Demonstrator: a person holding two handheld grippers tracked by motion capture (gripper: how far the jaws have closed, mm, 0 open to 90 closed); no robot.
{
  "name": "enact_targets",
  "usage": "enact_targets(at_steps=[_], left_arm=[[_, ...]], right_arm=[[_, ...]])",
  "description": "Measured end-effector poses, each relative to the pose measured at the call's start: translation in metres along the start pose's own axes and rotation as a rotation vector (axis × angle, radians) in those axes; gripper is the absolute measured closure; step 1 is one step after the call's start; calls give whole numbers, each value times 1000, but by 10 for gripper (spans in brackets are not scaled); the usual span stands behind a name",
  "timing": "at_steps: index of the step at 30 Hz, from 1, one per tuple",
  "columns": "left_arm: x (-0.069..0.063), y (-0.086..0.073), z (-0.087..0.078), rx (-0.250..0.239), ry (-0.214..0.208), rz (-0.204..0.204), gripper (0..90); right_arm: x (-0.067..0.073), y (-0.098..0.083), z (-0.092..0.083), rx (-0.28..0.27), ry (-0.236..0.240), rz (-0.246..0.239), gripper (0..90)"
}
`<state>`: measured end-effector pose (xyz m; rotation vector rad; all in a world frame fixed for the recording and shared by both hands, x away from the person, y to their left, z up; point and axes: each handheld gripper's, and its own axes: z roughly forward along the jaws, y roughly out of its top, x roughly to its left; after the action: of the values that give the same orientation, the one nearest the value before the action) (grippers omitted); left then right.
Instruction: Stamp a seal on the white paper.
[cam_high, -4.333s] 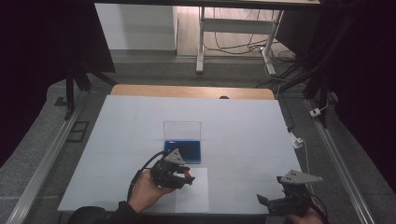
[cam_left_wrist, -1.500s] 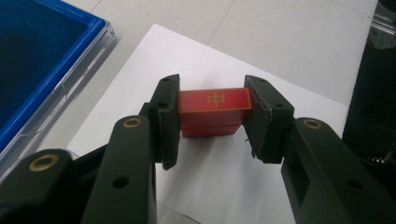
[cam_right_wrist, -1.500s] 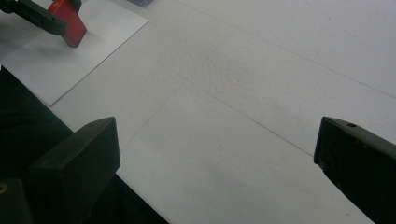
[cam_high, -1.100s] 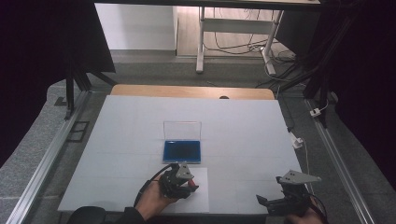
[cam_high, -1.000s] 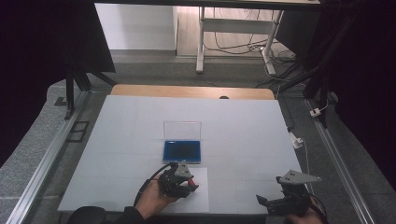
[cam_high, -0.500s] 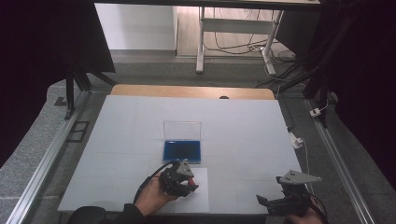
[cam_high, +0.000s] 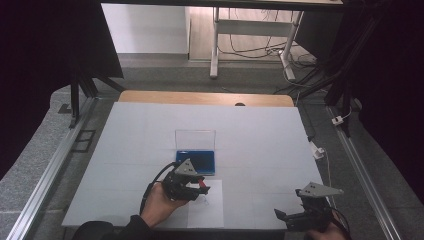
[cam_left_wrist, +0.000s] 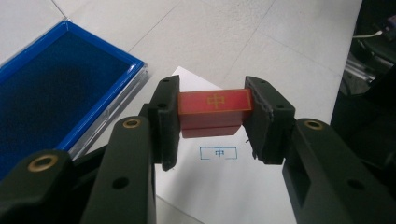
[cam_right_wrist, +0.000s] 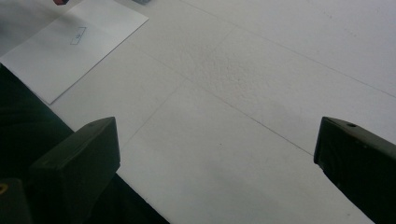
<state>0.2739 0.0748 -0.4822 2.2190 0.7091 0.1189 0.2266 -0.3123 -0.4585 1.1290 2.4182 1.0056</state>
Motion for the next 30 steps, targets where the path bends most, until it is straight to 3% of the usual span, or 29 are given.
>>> enact_targets(at_steps=[14,30], left_arm=[[7,4,-7,8,43,10,582],[24,8,-19,1,89,-14,582]], right_arm=[[0,0,0,0,0,-3,8],[0,0,0,0,0,1,8]])
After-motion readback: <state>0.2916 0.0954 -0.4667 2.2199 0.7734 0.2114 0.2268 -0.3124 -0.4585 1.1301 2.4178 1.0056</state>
